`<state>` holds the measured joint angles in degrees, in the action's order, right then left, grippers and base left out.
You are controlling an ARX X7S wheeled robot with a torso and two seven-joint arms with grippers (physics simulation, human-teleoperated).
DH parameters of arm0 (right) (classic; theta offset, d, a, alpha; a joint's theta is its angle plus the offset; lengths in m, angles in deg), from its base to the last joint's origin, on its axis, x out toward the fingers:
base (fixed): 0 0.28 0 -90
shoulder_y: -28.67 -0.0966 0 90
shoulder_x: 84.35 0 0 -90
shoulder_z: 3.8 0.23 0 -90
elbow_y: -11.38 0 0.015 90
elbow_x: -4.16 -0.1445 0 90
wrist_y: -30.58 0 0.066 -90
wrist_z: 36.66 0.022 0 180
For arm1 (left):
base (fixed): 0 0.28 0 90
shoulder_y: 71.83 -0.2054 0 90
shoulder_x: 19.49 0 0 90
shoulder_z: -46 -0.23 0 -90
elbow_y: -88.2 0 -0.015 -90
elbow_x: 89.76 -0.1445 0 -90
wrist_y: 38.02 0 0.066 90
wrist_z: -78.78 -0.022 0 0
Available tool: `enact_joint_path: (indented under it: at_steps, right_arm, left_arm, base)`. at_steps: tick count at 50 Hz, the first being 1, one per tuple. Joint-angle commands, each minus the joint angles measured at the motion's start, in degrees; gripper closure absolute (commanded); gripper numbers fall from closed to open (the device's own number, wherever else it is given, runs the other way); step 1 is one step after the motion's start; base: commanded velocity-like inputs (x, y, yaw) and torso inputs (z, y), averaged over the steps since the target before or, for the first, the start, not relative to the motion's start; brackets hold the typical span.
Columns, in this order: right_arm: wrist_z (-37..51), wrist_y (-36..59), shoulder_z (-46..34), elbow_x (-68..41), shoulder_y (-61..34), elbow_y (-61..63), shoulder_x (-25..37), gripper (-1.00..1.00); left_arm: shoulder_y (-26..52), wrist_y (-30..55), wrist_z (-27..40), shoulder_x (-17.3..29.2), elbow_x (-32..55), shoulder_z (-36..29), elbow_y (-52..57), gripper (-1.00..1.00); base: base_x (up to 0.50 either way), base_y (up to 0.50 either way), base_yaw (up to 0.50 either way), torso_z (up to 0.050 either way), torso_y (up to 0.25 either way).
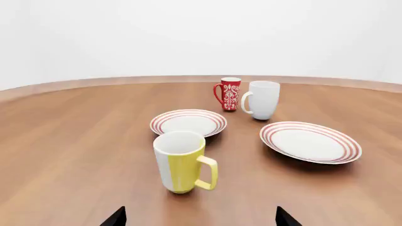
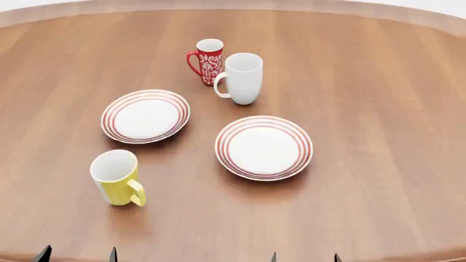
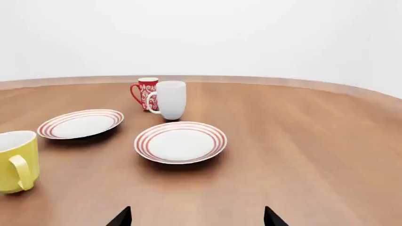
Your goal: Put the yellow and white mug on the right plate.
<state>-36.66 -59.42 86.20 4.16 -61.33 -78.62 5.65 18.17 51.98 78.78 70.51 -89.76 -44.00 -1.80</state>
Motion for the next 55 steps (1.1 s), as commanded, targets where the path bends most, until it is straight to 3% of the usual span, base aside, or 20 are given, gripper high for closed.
enact_joint_path:
  at_steps: [1, 6, 8, 15, 25, 40, 55]
  right_arm:
    - [0.54, 0.08, -1.25, -1.38, 0.24, 0.69, 0.93, -1.0]
    - [1.46, 1.1, -1.13, -5.19, -0.12, 1.54, 1.75, -1.0]
    - [4.55, 1.62, -1.9, -1.6, -0.62, 1.14, 2.26, -1.0]
    - [1.65, 2.15, -2.49, -7.58, 0.16, 2.8, 3.09, -1.0]
    - [2.47, -0.31, -4.62, -6.08, 0.38, 2.27, 4.35, -1.0]
    - [3.88, -0.43, -5.68, -6.77, 0.14, 2.1, 5.29, -1.0]
    - [5.09, -0.68, -7.32, -6.52, 0.13, 2.21, 6.42, -1.0]
  left_arm:
    - [-0.05, 0.0, 1.07, 0.87, 1.08, -0.97, 0.15, -1.0]
    - [-0.35, 0.25, 2.1, 1.87, 2.2, -2.46, 0.8, -1.0]
    - [-0.56, 0.67, 2.15, 2.16, 2.89, -2.83, 1.5, -1.0]
    - [-0.9, 1.8, 2.21, 3.09, 4.8, -3.81, 2.92, -1.0]
    - [-1.39, 2.48, 2.28, 4.37, 5.51, -5.56, 4.06, -1.0]
    - [-1.39, 2.4, 3.2, 5.4, 6.42, -6.87, 4.26, -1.0]
    - [-1.47, 2.15, 4.15, 6.38, 7.26, -8.06, 4.44, -1.0]
  base:
    - [0.0, 0.0, 0.0, 0.0, 0.0]
    - [0.0, 0.0, 0.0, 0.0, 0.0]
    - [0.0, 0.0, 0.0, 0.0, 0.0]
    - [0.0, 0.0, 0.0, 0.0, 0.0]
    - [0.0, 0.35, 0.0, 0.0, 0.0]
    - [0.0, 0.01, 0.0, 0.0, 0.0]
    - [0.0, 0.49, 0.0, 0.0, 0.0]
